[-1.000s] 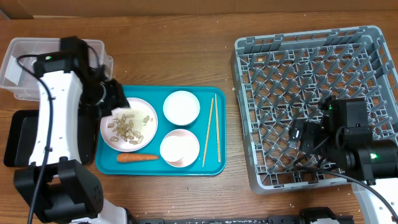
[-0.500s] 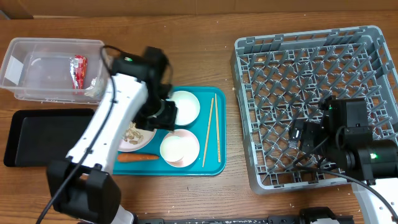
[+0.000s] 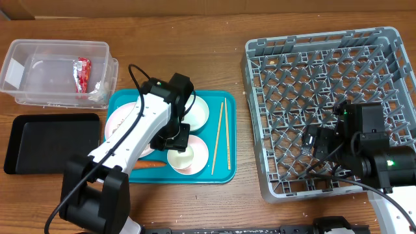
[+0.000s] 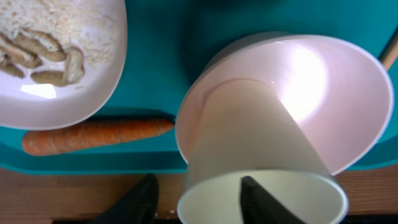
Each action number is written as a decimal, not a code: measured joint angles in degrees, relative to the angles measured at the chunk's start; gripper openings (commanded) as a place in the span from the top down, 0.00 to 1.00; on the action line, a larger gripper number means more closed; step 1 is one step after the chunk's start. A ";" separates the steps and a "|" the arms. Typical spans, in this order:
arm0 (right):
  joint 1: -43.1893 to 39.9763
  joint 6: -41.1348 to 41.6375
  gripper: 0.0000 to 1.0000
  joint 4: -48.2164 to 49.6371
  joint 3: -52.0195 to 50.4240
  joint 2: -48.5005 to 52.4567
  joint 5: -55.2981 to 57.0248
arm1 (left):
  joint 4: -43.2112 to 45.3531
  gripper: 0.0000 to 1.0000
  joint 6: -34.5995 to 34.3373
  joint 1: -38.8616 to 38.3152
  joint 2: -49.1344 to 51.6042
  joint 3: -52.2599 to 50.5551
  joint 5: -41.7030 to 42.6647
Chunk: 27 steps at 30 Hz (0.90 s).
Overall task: Sort waste into correct bins and load items into the dishwasher
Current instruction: 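Grasp the white cup from the pink bowl with the left gripper, then lift the white cup and hand it to the right gripper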
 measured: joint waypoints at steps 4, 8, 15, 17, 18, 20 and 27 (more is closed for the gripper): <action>0.00 0.00 0.00 -0.11 0.00 0.00 0.04 | 3.10 0.87 -0.35 -0.02 0.00 -3.32 0.00; 0.00 -0.02 0.00 -0.09 0.00 0.00 0.04 | 4.42 0.96 -0.37 -0.02 0.00 -4.37 0.24; 0.00 0.02 0.00 -0.04 -0.02 0.00 0.04 | 2.60 0.96 -0.22 0.70 -0.20 -2.08 0.50; 0.00 0.00 0.00 0.39 -0.02 0.00 0.07 | 0.33 0.96 0.76 1.73 -0.20 1.05 1.55; 0.00 0.00 0.00 1.16 0.00 0.00 0.13 | -0.66 0.96 1.46 2.34 -0.20 2.97 2.69; 0.00 0.11 0.00 3.85 -0.02 0.00 0.48 | -1.88 0.96 3.54 3.65 -0.20 6.69 6.38; 0.00 -2.97 0.00 17.84 0.04 0.87 -9.81 | 1.16 0.96 15.65 9.99 -0.20 14.38 36.59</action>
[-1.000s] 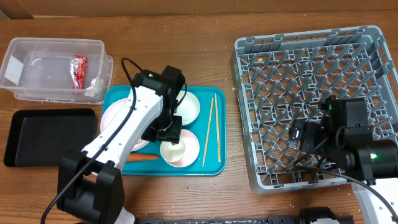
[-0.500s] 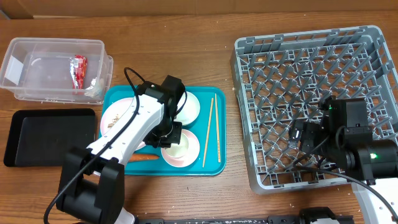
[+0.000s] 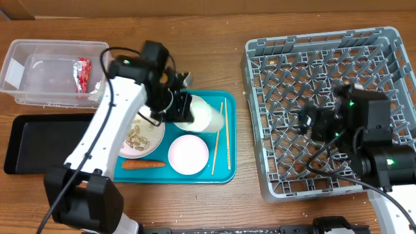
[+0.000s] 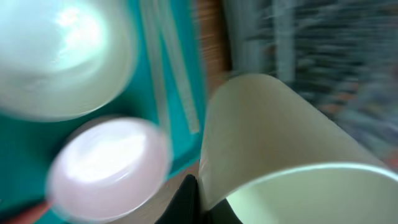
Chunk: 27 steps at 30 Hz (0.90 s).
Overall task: Sort waste into correct bins and load items into the dishwasher
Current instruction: 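Lift the white cup and hand it to the right gripper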
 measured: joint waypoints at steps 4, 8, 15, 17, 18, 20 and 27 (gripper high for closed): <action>0.00 -7.37 0.00 6.12 0.07 3.21 -19.08 | 2.75 0.96 6.32 1.90 0.00 0.02 17.55; 0.00 -12.50 0.00 11.52 0.09 7.10 -37.27 | 5.99 0.96 9.29 1.88 0.00 0.04 28.81; 0.00 -15.26 0.00 19.89 0.09 13.07 -56.48 | 10.10 0.96 10.10 1.46 0.00 0.07 39.15; 0.02 -15.54 0.00 22.62 0.09 14.36 -61.42 | 11.06 0.96 9.92 0.76 0.00 0.07 40.22; 0.00 -15.65 0.00 23.65 0.09 14.78 -63.41 | 11.34 0.96 9.90 0.28 0.00 0.07 40.57; 0.02 -15.74 0.00 24.81 0.09 15.23 -66.88 | 12.22 0.96 9.62 -0.57 0.00 0.07 41.20; 0.02 -15.93 0.01 25.81 0.09 15.30 -73.26 | 17.09 0.96 7.08 -3.32 0.02 0.07 41.72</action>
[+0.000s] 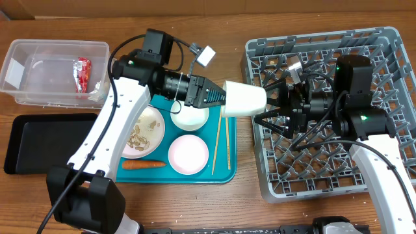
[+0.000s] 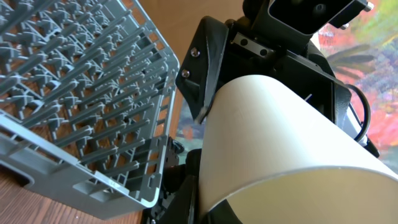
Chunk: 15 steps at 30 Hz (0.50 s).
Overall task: Sort waste into correct bins and load items into the dishwasher
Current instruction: 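Lift the white cup and hand it to the right gripper, then carry the white cup with the right gripper into the dish rack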
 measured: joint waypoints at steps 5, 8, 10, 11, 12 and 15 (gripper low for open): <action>-0.02 -0.26 0.14 0.00 0.00 0.00 -0.44 | 4.81 0.96 -3.69 -1.73 0.00 0.00 0.20; -0.04 -0.24 0.20 -0.02 0.00 0.04 -0.28 | 6.82 0.96 -5.81 -2.40 0.00 0.00 0.72; -0.04 -0.31 0.21 0.02 0.00 0.11 -0.26 | 7.43 0.96 -6.88 -2.64 0.00 0.00 1.01; -0.04 -0.28 0.21 -0.02 0.00 0.11 -0.24 | 7.48 0.96 -7.23 -2.71 0.00 0.00 1.07; -0.02 -0.37 0.21 -0.04 0.00 0.11 -0.24 | 7.48 0.96 -7.85 -2.73 0.00 0.00 1.18; -0.04 -0.35 0.21 0.85 0.00 0.11 -0.24 | 7.45 0.96 -8.17 -2.71 0.00 0.00 1.33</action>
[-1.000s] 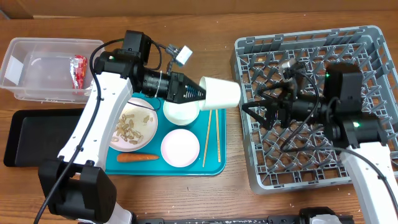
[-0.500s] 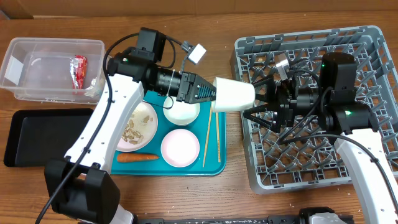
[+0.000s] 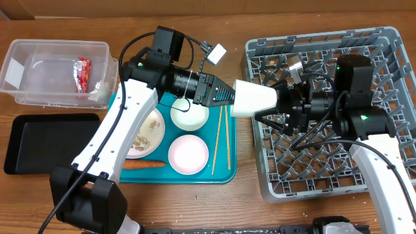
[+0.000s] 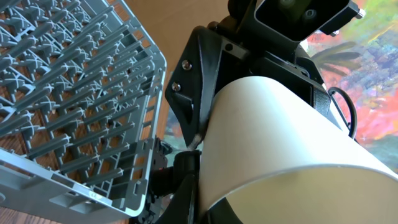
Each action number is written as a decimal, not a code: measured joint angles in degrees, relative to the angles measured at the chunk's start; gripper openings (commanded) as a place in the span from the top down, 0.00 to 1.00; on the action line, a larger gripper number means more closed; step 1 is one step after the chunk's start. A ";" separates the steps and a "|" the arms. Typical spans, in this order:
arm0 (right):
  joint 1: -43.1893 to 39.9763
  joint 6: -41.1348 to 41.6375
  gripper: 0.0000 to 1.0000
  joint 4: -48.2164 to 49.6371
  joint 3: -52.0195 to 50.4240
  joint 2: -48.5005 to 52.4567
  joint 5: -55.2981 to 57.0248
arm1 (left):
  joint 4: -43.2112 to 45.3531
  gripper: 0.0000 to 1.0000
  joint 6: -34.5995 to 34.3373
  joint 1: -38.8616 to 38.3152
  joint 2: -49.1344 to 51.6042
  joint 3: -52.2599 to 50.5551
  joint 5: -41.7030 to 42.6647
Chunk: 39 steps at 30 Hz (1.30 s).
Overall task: Sort waste into correct bins and load items into the dishwasher
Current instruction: 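Carry the white cup with the right gripper into the dish rack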
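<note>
A white paper cup (image 3: 255, 97) is held sideways in the air between the teal tray and the grey dishwasher rack (image 3: 253, 49). My left gripper (image 3: 224, 96) is shut on its rim, one finger inside and one outside (image 4: 193, 202). The cup (image 4: 280, 130) fills the left wrist view, base pointing away. My right gripper (image 3: 274, 104) faces the cup from over the rack's left edge. It is open, with its fingers (image 4: 194, 93) straddling the cup's base. Part of the rack (image 4: 74, 93) shows below in the left wrist view.
The teal tray (image 3: 222, 172) carries a white bowl (image 3: 190, 116), a pink bowl (image 3: 188, 154), a plate of food scraps (image 3: 140, 133), a carrot (image 3: 146, 164) and chopsticks (image 3: 221, 136). A clear bin (image 3: 52, 71) and a black tray (image 3: 45, 143) stand at the left.
My left arm has moved the cup a little to the right. Its base now sits between the right gripper's spread fingers, where before it stopped just short of them.
My left gripper was shut on the cup as it lay in the pink bowl on the tray. Then the cup was up over the tray. Then it was held sideways toward the rack with the right gripper raised and open facing it, and now reaches into those fingers.
</note>
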 measured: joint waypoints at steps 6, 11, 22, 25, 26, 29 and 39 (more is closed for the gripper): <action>0.02 0.07 0.21 3.37 0.00 0.00 0.00 | -0.07 0.96 -0.04 0.00 0.00 0.00 0.39; 0.02 0.13 0.24 4.66 0.00 0.00 -0.02 | -0.07 0.96 -0.44 0.00 0.00 0.00 0.59; 0.02 0.20 0.34 5.40 0.00 0.09 0.28 | -0.15 0.84 -1.03 0.00 0.00 0.00 0.83; 0.02 0.17 0.42 6.34 0.00 0.09 -0.07 | -0.13 0.63 -1.22 0.00 0.00 0.02 0.24; 0.02 0.11 0.44 6.62 0.00 0.09 -0.28 | -0.22 0.62 -1.49 0.00 0.00 0.02 -0.35; 0.02 0.20 0.46 6.71 0.00 0.09 -0.31 | -0.61 0.53 -1.53 0.00 0.00 0.07 -3.32; -0.76 7.56 0.58 4.90 0.00 0.09 12.24 | -13.05 0.50 -1.44 4.94 -0.04 0.52 -26.43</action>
